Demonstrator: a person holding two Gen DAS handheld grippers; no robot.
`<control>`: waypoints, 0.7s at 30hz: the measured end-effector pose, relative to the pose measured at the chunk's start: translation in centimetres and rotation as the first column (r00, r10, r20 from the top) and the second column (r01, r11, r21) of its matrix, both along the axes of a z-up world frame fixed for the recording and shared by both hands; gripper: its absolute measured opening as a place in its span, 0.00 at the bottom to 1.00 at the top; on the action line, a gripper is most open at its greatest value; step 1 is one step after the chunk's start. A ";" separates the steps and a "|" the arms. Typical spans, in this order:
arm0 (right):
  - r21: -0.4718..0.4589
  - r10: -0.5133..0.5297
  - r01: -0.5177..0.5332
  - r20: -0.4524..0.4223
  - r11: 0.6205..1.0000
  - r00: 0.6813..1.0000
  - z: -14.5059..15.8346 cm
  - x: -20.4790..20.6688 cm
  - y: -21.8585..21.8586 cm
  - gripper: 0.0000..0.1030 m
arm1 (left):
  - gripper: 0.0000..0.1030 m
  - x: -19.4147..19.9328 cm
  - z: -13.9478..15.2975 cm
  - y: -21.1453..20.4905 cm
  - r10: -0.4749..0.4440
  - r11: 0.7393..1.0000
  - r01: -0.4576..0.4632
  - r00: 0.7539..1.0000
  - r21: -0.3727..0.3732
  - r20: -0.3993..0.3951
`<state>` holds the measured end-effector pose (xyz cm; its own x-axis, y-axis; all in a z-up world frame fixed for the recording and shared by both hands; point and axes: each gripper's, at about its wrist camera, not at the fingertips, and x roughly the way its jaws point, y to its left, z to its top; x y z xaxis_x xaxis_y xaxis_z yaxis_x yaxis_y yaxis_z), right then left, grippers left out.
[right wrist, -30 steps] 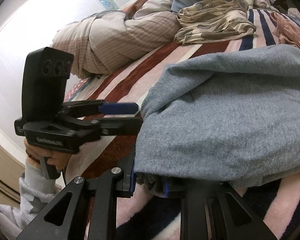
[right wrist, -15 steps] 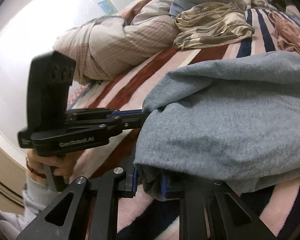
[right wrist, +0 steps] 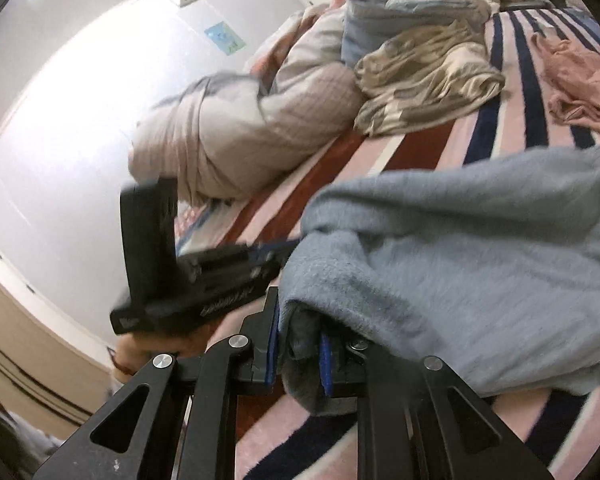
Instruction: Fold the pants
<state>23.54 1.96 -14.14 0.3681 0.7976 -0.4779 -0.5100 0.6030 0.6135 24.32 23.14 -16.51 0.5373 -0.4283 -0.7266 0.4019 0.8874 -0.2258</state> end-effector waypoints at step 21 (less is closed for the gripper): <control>-0.034 0.039 -0.038 0.035 0.999 0.999 2.2 -0.7 -0.8 0.10 | 0.00 2.3 -0.1 1.9 0.252 0.968 -0.252 0.968 0.011 0.018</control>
<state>22.85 1.13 -11.98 0.3546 0.7951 -0.4919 -0.5545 0.6025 0.5741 26.59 25.05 -16.66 0.6385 -0.2677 -0.7215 0.1684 0.9634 -0.2084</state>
